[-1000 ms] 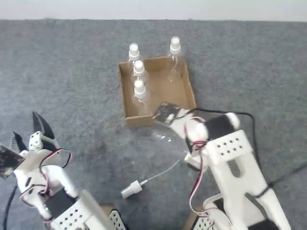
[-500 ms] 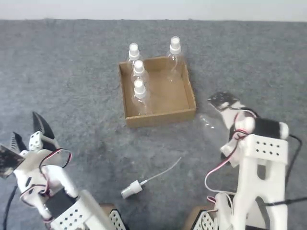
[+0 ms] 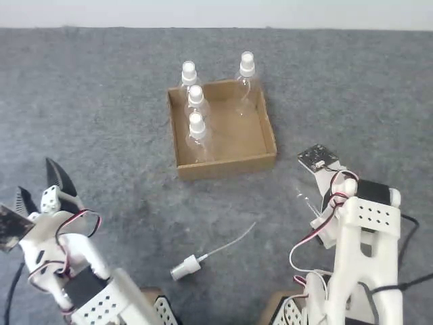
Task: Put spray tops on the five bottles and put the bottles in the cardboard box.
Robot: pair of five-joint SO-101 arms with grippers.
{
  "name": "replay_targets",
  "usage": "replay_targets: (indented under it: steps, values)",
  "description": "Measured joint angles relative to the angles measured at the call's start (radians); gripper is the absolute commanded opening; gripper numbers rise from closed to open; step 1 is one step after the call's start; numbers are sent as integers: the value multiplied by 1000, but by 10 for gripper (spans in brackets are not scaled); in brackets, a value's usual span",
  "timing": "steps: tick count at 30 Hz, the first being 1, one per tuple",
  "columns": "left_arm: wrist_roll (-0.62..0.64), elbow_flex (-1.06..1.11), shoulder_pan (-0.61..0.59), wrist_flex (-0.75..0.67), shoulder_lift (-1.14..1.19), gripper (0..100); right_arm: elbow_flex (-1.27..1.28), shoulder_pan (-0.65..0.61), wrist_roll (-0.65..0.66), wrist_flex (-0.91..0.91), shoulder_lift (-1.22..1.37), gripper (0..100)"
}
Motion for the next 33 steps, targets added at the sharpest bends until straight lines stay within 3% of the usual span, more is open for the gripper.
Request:
replay_targets:
  steps: [11,33]
  values:
    - [0,0,0,0,0,247,0,-6,0,0,0,307]
    - [0,0,0,0,0,248,0,-218,-54,-190,0,307]
